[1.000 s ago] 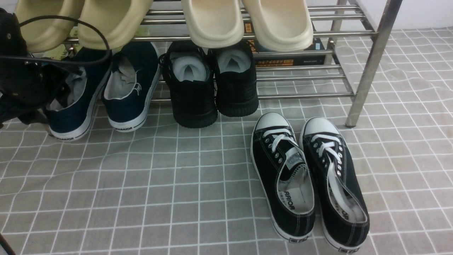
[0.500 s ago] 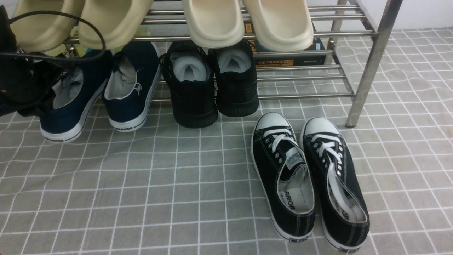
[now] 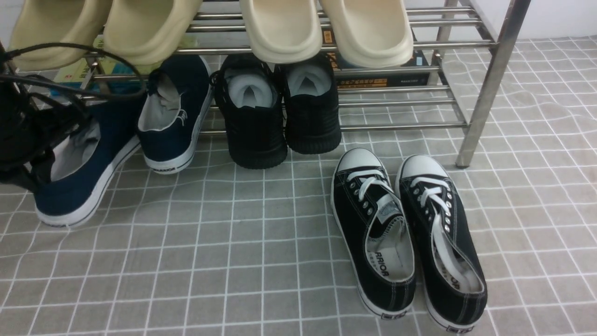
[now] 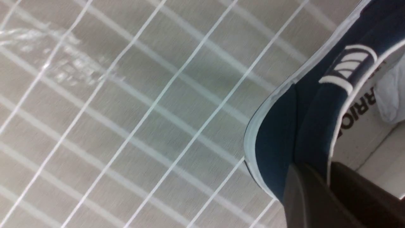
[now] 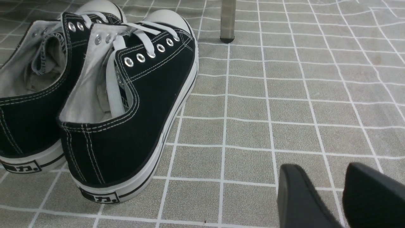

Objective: Take the shoes off the shelf with your hand from the grey coffee tablecloth.
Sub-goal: 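Set the held shoe down on the floor in front of the rack with the left gripper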

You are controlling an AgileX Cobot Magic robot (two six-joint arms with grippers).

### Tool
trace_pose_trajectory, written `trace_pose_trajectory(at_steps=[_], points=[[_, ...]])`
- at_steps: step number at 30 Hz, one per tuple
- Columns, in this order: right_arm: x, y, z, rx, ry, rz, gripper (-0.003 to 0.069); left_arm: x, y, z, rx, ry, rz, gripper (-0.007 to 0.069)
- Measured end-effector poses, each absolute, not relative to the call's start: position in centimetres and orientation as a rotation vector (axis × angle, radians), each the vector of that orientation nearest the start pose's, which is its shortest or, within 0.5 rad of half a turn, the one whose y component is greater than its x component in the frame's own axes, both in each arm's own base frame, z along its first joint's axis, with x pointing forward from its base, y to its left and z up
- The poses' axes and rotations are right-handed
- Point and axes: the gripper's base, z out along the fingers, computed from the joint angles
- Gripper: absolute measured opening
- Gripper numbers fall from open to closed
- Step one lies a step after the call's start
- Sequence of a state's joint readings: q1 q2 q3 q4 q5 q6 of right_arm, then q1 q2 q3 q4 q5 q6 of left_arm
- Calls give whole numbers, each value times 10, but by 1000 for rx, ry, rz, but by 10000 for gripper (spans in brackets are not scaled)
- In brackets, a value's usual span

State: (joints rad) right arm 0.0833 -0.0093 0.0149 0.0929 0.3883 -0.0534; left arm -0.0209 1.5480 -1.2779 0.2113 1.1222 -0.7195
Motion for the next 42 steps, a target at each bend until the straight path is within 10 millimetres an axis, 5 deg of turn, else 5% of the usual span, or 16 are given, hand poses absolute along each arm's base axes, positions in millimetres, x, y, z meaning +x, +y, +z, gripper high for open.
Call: trace_pose_trajectory(at_steps=[8,28,42], points=[[52,8,174,-72,1876,113,238,288,-2,265,-1003,2705,141,63],[52,8,174,-72,1876,113,238,278,0,261,-1069,2766,222,99],[52,8,174,-71,1876,115,239,275,0,261,-1021,2823,239,368]])
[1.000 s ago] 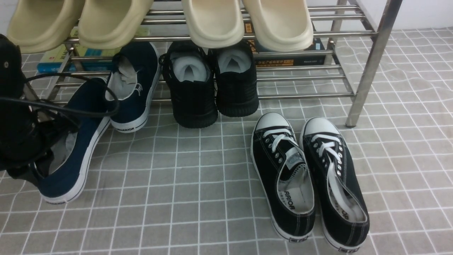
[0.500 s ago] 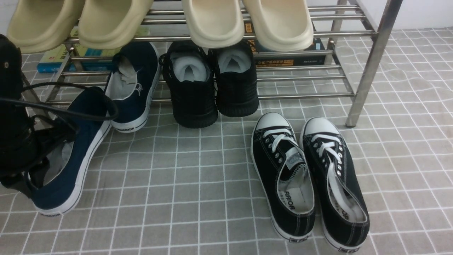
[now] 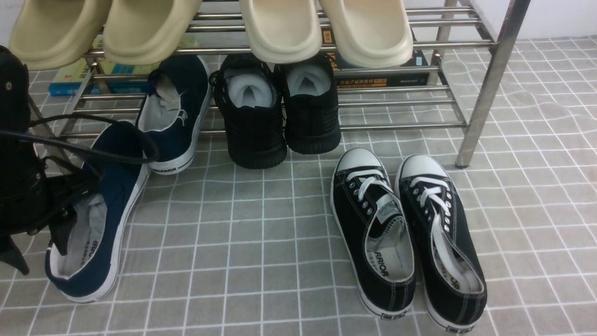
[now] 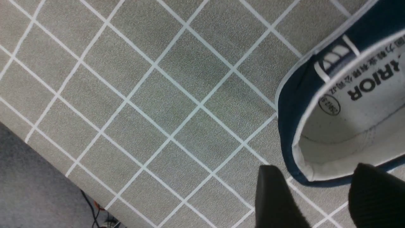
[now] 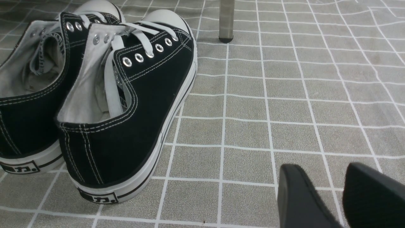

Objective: Take the shoes off the shelf with your hand from the grey coffee tablecloth.
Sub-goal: 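Set the held shoe down on the floor in front of the rack with the left gripper, then grasp the leftmost shoe on the bottom shelf of the shoe rack with the left gripper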

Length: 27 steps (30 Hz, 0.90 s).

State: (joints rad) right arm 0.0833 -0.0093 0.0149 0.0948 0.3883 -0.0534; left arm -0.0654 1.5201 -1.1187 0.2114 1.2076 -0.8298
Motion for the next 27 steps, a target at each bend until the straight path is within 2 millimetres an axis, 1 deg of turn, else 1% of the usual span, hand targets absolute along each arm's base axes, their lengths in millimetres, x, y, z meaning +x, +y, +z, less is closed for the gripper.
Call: trace_pose_trajectory(at_steps=[4,5,9,11,12,13,14,15,17,19,21,24,26,27], points=[[52,8,174,-71,1876,114,239,281,-1,271,-953,2805,207,388],[52,8,174,-71,1876,114,239,287,-2,278,-908,2771,175,391],[52,8,174,-71,1876,114,239,303,-6,289,-757,2677,63,392],[52,8,174,-71,1876,114,239,308,-10,291,-680,2652,-6,392],[52,8,174,-71,1876,114,239,309,-10,291,-670,2642,-19,392],[52,8,174,-72,1876,113,239,314,-15,294,-600,2612,-92,392],[52,8,174,-72,1876,113,239,315,-15,294,-591,2600,-103,392],[52,8,174,-72,1876,113,239,319,-18,296,-538,2568,-150,392],[52,8,174,-72,1876,113,239,321,-19,297,-517,2550,-160,392],[52,8,174,-72,1876,113,239,320,-18,297,-514,2562,-136,392],[52,8,174,-72,1876,113,239,315,-14,294,-522,2610,-64,392],[52,8,174,-72,1876,113,239,304,-5,288,-560,2706,97,392],[52,8,174,-72,1876,113,239,295,0,278,-586,2778,208,392],[52,8,174,-72,1876,113,239,294,1,277,-585,2782,220,392]])
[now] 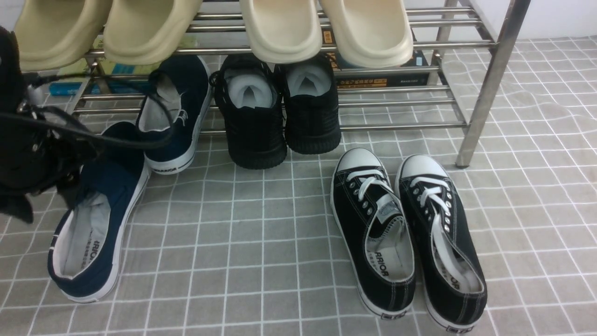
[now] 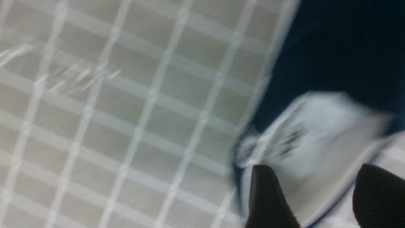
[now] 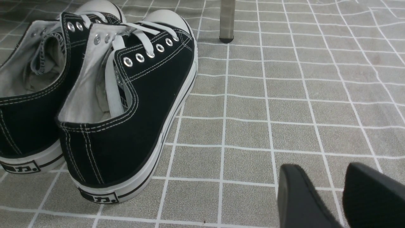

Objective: Take the shoes off the shelf with your hand from the grey coffee tablecloth.
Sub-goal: 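Grasp the leftmost shoe on the bottom shelf of the shoe rack with the left gripper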

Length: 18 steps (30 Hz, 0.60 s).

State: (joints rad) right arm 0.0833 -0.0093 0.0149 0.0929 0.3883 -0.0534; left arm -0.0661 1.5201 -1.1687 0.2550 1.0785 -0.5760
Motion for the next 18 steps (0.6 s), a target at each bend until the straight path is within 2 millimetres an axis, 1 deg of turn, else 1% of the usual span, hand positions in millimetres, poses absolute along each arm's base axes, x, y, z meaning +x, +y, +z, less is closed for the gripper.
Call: trace_pose_trajectory(at_steps=[1,3,5,7,9,10,12,13,14,16,18], points=[[52,8,174,-72,1876,113,239,289,3,268,-584,2812,262,392],[52,8,174,-72,1876,113,239,284,4,257,-571,2836,291,392],[52,8,174,-72,1876,113,239,281,4,246,-553,2842,293,392],[52,8,174,-72,1876,113,239,280,4,240,-542,2831,283,388],[52,8,174,-72,1876,113,239,280,3,234,-547,2807,258,337],[52,8,174,-72,1876,113,239,280,3,233,-549,2806,257,330],[52,8,174,-72,1876,113,239,280,4,232,-553,2805,263,211],[52,8,174,-72,1876,113,239,279,4,231,-549,2810,276,127],[52,8,174,-72,1876,113,239,278,5,231,-546,2814,287,83],[52,8,174,-72,1876,113,239,277,6,231,-546,2827,310,27],[52,8,174,-72,1876,113,239,275,6,231,-550,2840,326,12]])
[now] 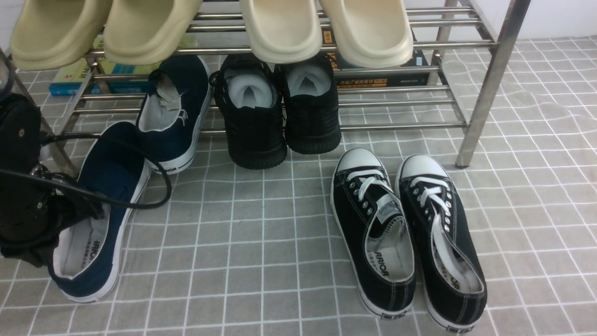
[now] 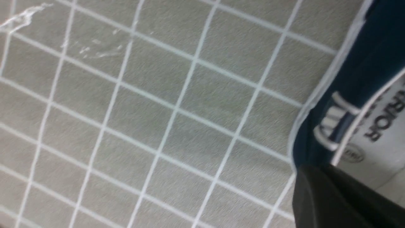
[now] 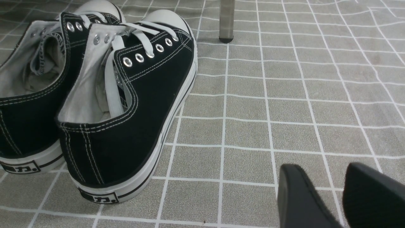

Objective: Take the shoes off the shelf with your hand from the grey coffee tablecloth.
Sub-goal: 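Grasp the leftmost shoe on the bottom shelf of the shoe rack with the left gripper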

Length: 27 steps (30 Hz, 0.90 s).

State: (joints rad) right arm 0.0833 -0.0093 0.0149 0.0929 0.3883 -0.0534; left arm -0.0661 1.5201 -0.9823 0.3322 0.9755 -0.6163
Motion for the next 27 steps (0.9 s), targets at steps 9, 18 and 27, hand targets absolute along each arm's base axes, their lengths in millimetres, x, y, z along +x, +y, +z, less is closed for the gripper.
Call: trace_pose_trajectory(at_steps=[9,18,27], points=[[52,8,174,-72,1876,113,239,270,8,233,-608,2885,379,5],[52,8,174,-72,1876,113,239,285,7,265,-734,2776,318,192],[52,8,174,-72,1876,113,239,289,2,230,-584,2832,256,422]])
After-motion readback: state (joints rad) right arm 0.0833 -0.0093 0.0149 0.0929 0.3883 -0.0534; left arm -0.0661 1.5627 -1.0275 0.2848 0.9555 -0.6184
